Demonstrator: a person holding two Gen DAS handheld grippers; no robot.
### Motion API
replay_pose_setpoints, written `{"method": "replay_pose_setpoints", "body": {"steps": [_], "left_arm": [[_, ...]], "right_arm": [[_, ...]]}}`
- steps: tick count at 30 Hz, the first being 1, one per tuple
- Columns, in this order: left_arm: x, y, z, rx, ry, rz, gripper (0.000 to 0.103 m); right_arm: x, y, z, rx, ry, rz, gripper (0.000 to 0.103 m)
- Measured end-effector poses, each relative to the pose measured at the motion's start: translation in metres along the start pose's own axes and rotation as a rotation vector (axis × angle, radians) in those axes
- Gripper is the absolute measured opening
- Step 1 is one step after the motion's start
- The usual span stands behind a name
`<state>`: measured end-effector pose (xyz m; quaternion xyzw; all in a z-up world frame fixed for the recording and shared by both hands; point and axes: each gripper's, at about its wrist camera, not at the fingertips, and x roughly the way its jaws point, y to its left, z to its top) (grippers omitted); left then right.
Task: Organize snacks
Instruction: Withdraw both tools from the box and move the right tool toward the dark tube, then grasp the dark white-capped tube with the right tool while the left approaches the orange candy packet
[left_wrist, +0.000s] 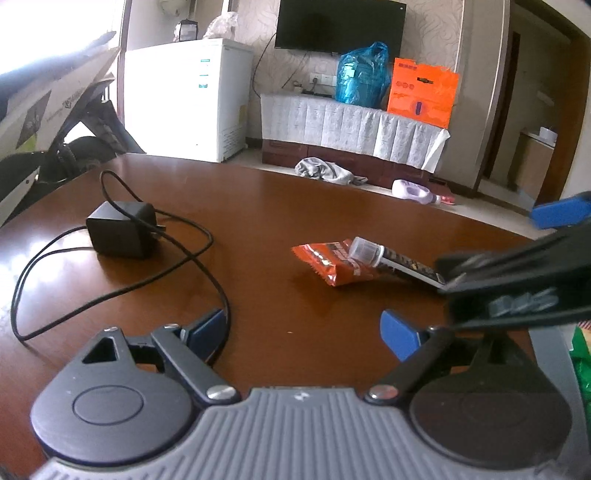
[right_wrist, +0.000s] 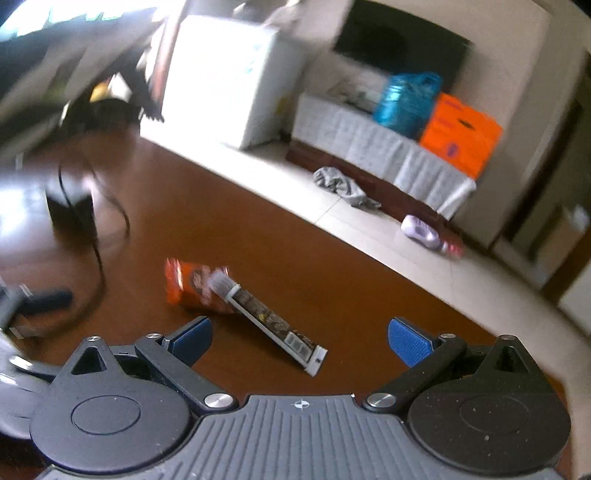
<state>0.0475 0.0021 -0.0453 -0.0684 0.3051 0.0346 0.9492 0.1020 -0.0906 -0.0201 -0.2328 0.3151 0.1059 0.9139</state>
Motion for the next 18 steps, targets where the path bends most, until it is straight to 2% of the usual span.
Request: {"method": "replay_pose_setpoints", "body": {"steps": [3,7,10,14,18], "left_arm": [[0.002,-0.003,0.000,0.007,0.004,-0.006,0.092],[0.004,-0.005,0.001,-0.001,0.015,-0.020,0.092],[0.006,-0.006,0.001,-0.004,0.020,-0.022,0.092],[0.008,-0.007,0.002,-0.009,0.028,-0.024,0.092],[0.010,-0.008,0.001,-0.006,0.030,-0.027,0.092]], "right_arm": [[0.025,-0.007,0.001,0.016,0.023,0.081,0.102],[0.048,-0.012,0.001,-0.006,0.039,0.108,0.102],[0.060,-0.013,0.003,-0.004,0.043,0.131,0.098],[0.070,-0.006,0.005,-0.065,0.052,0.165,0.082],[0.079,-0.001,0.009,-0.087,0.066,0.187,0.075]]}}
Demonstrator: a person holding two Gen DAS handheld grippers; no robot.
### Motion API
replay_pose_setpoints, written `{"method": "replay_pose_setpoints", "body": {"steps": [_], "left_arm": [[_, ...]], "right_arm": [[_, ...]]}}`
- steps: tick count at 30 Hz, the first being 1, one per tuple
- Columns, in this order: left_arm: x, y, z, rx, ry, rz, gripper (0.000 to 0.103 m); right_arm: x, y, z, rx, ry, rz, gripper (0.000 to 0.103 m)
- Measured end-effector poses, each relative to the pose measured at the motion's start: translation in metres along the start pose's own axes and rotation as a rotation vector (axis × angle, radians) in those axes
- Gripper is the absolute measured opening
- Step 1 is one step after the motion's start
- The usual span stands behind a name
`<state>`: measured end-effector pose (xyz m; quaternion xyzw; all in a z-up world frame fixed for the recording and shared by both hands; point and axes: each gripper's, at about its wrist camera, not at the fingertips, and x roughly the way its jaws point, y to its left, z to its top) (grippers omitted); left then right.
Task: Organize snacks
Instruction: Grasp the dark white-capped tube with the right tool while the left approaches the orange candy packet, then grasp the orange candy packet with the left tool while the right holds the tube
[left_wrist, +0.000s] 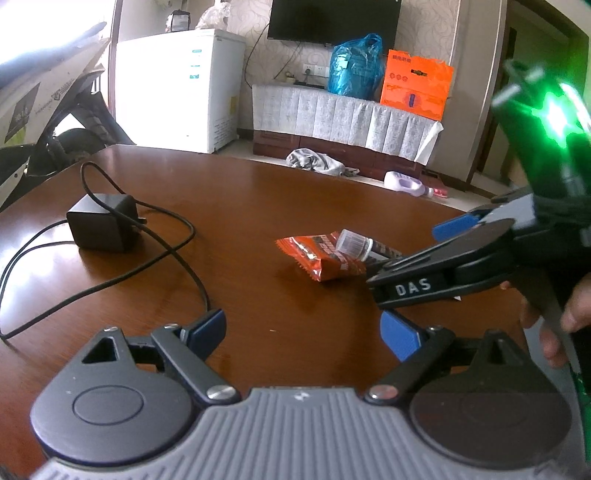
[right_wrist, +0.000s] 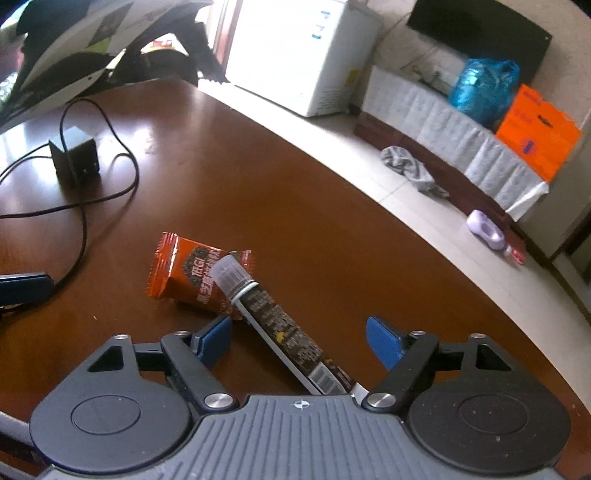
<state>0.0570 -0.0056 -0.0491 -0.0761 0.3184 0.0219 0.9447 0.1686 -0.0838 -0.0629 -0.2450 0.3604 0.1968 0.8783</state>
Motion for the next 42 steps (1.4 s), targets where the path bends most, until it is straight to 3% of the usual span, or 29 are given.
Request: {"method": "replay_pose_setpoints", "body": {"steps": [4,6,10,15,19,24,29,32,38,42], "left_arm": [[0.002,-0.003,-0.001,0.011,0.005,-0.004,0.092],[0.003,-0.005,-0.002,0.023,0.008,-0.001,0.092],[0.004,-0.005,-0.002,0.022,0.009,0.001,0.092],[0.006,-0.005,-0.001,0.034,-0.001,-0.002,0.092],[0.006,-0.002,0.000,0.048,-0.040,0.009,0.092],[0.005,0.003,0.002,0.036,-0.080,-0.010,0.092],[0.007,0.006,0.005,-0.002,-0.079,-0.046,0.092],[0.009,0.009,0.007,-0.019,-0.097,-0.025,0.092],[0.022,0.018,0.010,-0.033,-0.076,-0.016,0.092],[0.025,0.022,0.014,-0.045,-0.109,-0.022,0.092]], "right_arm": [[0.008,-0.001,0.000,0.040,0.021,0.024,0.065],[0.008,-0.005,0.001,0.095,0.030,0.056,0.052],[0.004,-0.010,-0.003,0.175,0.053,0.068,0.048],[-0.004,-0.022,-0.010,0.346,0.114,0.088,0.030],[-0.018,-0.016,-0.022,0.342,0.114,0.055,0.028],[-0.039,-0.025,-0.042,0.472,0.080,0.066,0.027],[-0.082,-0.034,-0.057,0.568,-0.016,0.086,0.024],[-0.107,-0.039,-0.070,0.612,-0.064,0.103,0.019],[-0.109,-0.031,-0.087,0.580,0.000,0.095,0.018],[-0.112,-0.004,-0.085,0.462,0.010,0.050,0.014]]}}
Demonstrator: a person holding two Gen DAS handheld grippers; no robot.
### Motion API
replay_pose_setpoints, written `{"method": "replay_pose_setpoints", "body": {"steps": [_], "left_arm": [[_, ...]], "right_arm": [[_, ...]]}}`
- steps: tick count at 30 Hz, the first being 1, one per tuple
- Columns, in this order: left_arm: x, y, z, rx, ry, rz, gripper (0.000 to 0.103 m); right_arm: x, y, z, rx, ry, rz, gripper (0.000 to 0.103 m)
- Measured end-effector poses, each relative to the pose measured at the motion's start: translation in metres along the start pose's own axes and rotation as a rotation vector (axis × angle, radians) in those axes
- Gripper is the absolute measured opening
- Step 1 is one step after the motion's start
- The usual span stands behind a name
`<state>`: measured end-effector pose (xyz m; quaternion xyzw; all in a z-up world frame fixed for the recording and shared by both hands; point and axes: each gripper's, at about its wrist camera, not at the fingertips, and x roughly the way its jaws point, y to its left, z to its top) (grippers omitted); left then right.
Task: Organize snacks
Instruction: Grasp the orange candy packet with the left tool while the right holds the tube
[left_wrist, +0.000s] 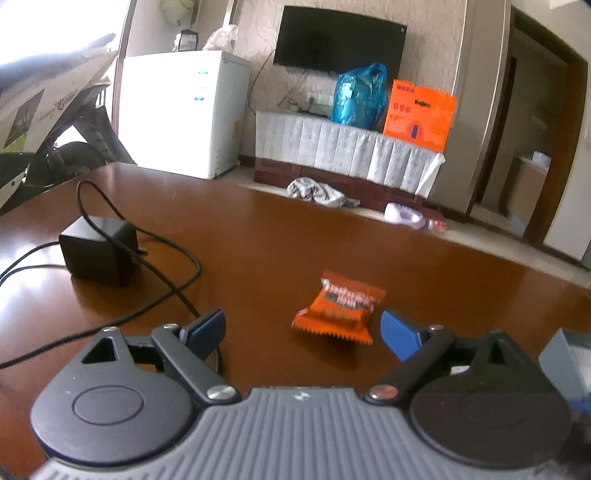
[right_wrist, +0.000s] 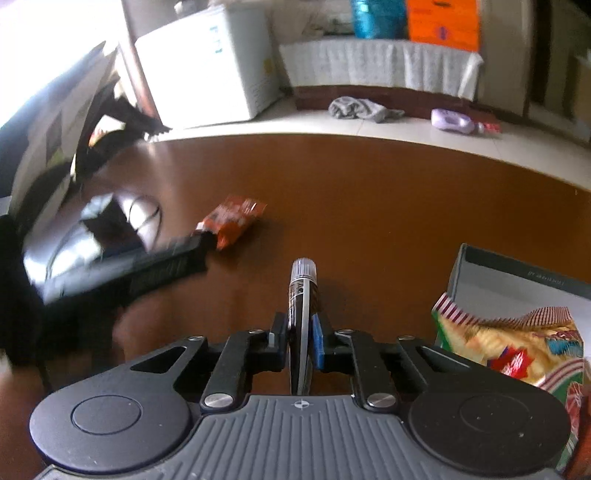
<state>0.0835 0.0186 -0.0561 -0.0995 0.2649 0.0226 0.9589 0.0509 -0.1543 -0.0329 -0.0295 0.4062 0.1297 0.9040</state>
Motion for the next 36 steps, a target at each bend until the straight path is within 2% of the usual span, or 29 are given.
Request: {"method": "replay_pose_setpoints", "body": {"steps": [2,5,7,9,11,14,17,22,25,33,36], "left_arm": [[0.002,0.000,0.003,-0.018,-0.019,-0.026,0.092],[0.008,-0.008,0.006,0.014,-0.030,-0.047,0.092],[0.011,-0.017,0.009,0.058,-0.049,-0.056,0.092],[0.016,-0.024,0.012,0.121,-0.064,-0.059,0.092],[0.021,-0.029,0.014,0.149,-0.061,-0.063,0.092],[0.032,-0.027,0.019,0.113,-0.006,-0.115,0.091],[0.042,-0.029,0.021,0.116,0.033,-0.132,0.087],[0.053,-0.033,0.018,0.140,0.077,-0.129,0.085],[0.061,-0.031,0.020,0.126,0.109,-0.139,0.073],[0.069,-0.030,0.019,0.119,0.120,-0.127,0.071],[0.067,-0.032,0.016,0.133,0.121,-0.111,0.063]], "right_arm": [[-0.004,0.009,-0.004,-0.041,-0.015,-0.028,0.014],[-0.003,0.012,-0.005,-0.028,-0.007,-0.011,0.016],[-0.005,0.012,-0.005,-0.010,-0.025,0.004,0.024],[-0.006,0.015,-0.006,-0.016,-0.036,0.014,0.050],[-0.004,0.020,-0.006,-0.037,-0.031,0.016,0.052],[0.005,0.026,-0.005,-0.044,-0.013,0.016,0.053],[0.016,0.028,-0.002,-0.004,0.022,0.008,0.061],[0.026,0.032,-0.002,-0.001,0.032,-0.022,0.062],[0.029,0.038,-0.005,-0.019,0.029,-0.036,0.061],[0.034,0.043,-0.012,-0.033,0.041,-0.057,0.058],[0.035,0.044,-0.012,-0.032,0.038,-0.062,0.055]]}}
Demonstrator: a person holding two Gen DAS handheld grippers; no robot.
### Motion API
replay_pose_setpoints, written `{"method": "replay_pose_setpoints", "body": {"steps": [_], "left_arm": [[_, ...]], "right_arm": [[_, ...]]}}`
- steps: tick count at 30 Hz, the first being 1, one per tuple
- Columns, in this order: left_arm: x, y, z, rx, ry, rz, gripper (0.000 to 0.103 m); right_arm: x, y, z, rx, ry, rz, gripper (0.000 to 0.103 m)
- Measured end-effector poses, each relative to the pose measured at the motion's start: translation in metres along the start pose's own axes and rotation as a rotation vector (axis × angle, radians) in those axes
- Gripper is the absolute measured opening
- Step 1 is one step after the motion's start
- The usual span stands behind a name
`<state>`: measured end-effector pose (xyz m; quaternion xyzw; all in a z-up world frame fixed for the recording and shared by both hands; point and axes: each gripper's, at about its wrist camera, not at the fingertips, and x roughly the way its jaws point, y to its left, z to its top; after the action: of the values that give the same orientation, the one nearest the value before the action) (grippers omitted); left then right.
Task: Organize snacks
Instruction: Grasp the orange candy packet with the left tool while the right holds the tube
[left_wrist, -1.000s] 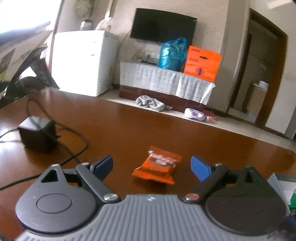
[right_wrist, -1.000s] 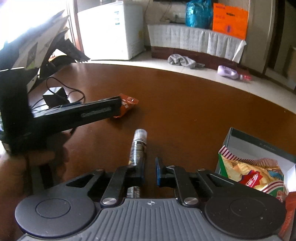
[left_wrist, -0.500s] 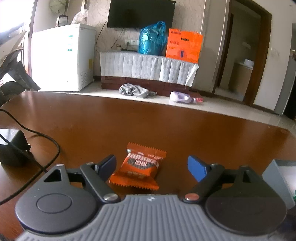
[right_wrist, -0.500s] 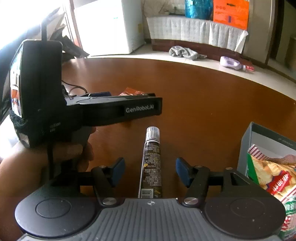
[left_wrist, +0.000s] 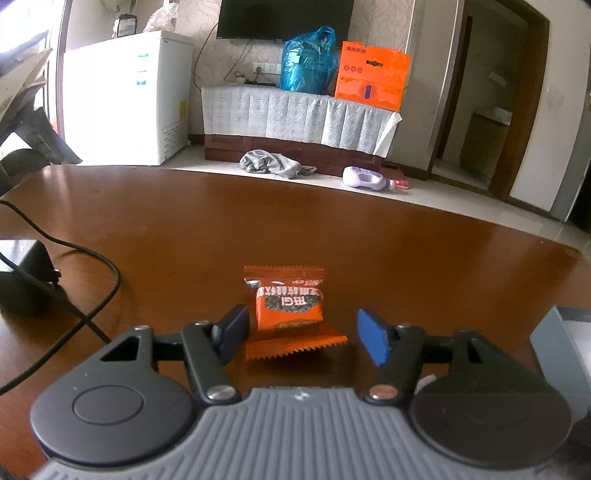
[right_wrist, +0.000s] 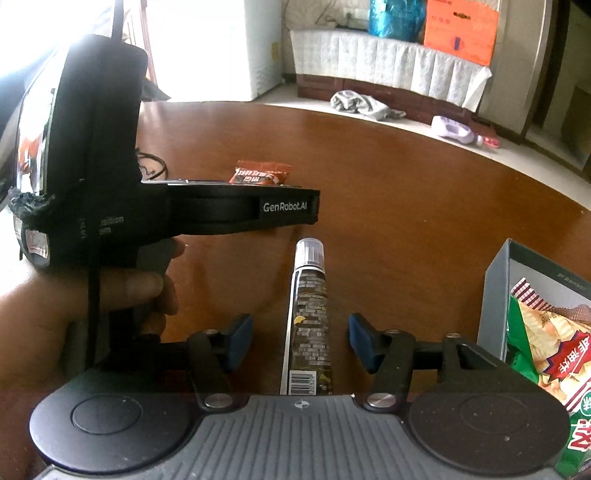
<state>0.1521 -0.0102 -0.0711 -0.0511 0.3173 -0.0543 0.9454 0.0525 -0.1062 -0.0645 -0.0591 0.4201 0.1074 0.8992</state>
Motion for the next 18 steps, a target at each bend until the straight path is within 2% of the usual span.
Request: {"method": "replay_pose_setpoints", "body": {"steps": [2,5,7,8,13,18], "left_arm": [[-0.001,0.000,-0.002,0.005,-0.001,0.007,0.053],[0.000,0.001,-0.002,0.006,-0.002,0.009,0.050],[0.000,0.004,-0.003,-0.001,-0.007,0.005,0.049],[-0.001,0.005,-0.003,-0.008,-0.010,0.001,0.048],[-0.002,0.009,-0.004,-0.011,-0.012,-0.010,0.048],[-0.011,0.016,-0.008,-0.019,-0.011,-0.018,0.047]], "right_arm": [[0.000,0.000,-0.001,0.012,-0.004,-0.006,0.052],[0.001,-0.002,0.001,0.019,-0.012,-0.015,0.046],[0.001,-0.002,0.000,0.011,-0.021,-0.022,0.036],[-0.001,0.000,-0.001,0.007,-0.026,-0.023,0.028],[-0.003,0.007,-0.005,-0.044,-0.050,-0.043,0.026],[-0.010,0.008,-0.010,-0.023,-0.065,-0.048,0.026]]}}
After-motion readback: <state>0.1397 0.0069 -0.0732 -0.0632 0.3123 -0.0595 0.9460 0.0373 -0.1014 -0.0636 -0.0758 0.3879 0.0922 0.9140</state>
